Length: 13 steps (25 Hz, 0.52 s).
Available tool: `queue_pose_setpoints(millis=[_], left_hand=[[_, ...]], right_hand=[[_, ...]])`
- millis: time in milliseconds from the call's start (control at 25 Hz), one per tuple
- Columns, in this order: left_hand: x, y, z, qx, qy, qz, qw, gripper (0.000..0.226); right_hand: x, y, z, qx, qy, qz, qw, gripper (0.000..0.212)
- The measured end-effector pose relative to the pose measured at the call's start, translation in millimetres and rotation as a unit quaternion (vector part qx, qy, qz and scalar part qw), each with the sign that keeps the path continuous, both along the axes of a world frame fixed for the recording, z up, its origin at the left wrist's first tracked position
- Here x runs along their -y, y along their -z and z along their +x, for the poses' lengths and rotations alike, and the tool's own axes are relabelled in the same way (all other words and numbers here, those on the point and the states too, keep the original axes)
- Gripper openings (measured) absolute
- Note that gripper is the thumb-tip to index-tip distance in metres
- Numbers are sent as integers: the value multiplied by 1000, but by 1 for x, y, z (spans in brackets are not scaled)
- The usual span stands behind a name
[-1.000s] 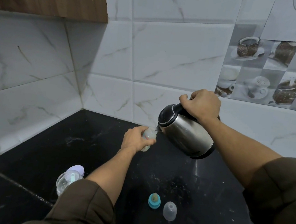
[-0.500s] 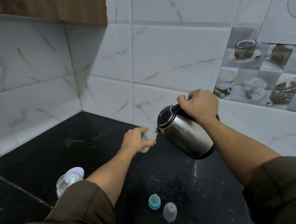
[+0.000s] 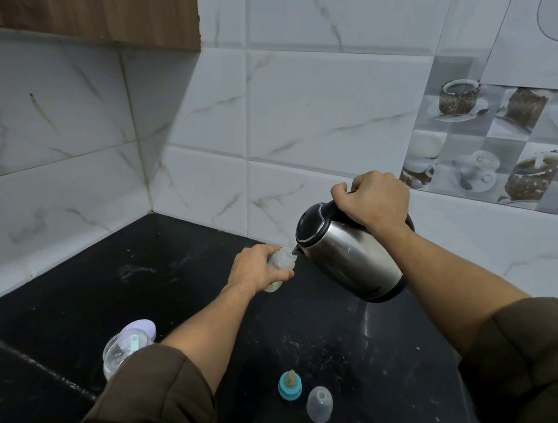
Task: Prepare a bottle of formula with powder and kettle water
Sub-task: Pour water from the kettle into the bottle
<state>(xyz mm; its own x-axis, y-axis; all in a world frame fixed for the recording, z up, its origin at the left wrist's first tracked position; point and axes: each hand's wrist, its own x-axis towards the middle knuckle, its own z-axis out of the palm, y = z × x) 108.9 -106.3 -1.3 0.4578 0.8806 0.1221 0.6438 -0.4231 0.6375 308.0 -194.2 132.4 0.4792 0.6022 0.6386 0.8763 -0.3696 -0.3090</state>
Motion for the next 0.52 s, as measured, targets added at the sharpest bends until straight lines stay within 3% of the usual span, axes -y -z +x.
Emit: queue_pose_setpoints(millis=[520], left_hand=[[-4, 1, 3, -5, 13, -1, 1000, 45]], right_hand=[[-3, 2, 4, 0, 5, -3, 1000, 44]])
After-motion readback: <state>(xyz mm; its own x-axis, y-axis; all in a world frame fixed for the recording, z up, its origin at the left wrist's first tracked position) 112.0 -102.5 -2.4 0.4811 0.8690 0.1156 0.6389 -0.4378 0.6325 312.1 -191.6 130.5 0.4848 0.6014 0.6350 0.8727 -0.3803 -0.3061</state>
